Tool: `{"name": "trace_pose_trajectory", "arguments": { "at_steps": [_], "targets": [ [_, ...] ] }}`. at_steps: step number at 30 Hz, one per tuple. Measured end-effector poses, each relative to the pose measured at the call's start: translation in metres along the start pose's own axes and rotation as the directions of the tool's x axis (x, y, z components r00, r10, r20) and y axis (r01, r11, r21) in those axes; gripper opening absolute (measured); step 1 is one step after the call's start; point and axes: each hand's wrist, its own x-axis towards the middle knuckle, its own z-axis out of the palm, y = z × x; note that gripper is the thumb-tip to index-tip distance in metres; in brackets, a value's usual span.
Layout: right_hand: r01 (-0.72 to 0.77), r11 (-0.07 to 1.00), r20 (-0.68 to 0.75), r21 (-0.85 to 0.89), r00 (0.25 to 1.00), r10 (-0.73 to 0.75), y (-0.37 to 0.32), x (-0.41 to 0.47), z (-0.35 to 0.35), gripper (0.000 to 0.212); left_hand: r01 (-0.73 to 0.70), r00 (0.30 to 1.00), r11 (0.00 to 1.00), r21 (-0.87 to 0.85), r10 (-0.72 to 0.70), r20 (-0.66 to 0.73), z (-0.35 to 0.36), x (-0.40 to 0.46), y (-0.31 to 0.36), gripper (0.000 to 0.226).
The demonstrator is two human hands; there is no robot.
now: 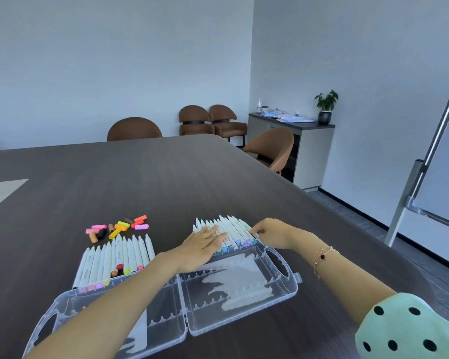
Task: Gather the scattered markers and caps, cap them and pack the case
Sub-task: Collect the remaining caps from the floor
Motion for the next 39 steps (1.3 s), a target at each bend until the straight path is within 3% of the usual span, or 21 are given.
{"name": "trace_pose_trajectory", "arguments": {
  "at_steps": [17, 22, 26, 30, 34, 39],
  "targets": [
    [0.032, 0.999, -0.024, 0.023, 0.999, -0.031, -0.017, 0.005, 0.006, 0.044, 0.027, 0.997, 0.999, -0.046, -0.030, -0.076, -0.003, -0.003, -0.015, 0.052],
    [0.040, 0.999, 0.024, -0.017, 0.999, -0.040, -0.013, 0.000, 0.009, 0.048, 0.015, 0.999, 0.995, -0.096, -0.018, -0.028, -0.004, -0.007, -0.013, 0.052],
    [0.051, 0.999, -0.012, 0.018, 0.999, -0.051, -0.015, -0.003, 0.008, 0.047, 0.050, 0.991, 0.965, -0.257, -0.080, -0.108, -0.009, -0.009, -0.008, 0.052],
    [0.035, 0.999, -0.042, -0.014, 0.998, -0.036, -0.012, -0.021, -0.005, 0.044, 0.083, 0.991, 0.970, -0.230, -0.105, -0.083, -0.018, -0.012, -0.003, 0.052],
    [-0.025, 0.999, -0.075, -0.048, 0.997, 0.021, 0.009, -0.063, -0.022, 0.043, 0.033, 0.993, 0.975, -0.218, -0.056, -0.100, -0.023, -0.007, 0.018, 0.051],
    [-0.186, 0.982, -0.162, -0.009, 0.970, 0.182, 0.058, -0.146, -0.039, 0.046, -0.128, 0.988, 0.980, -0.152, 0.113, -0.102, -0.012, 0.012, 0.085, 0.052]
  ]
}}
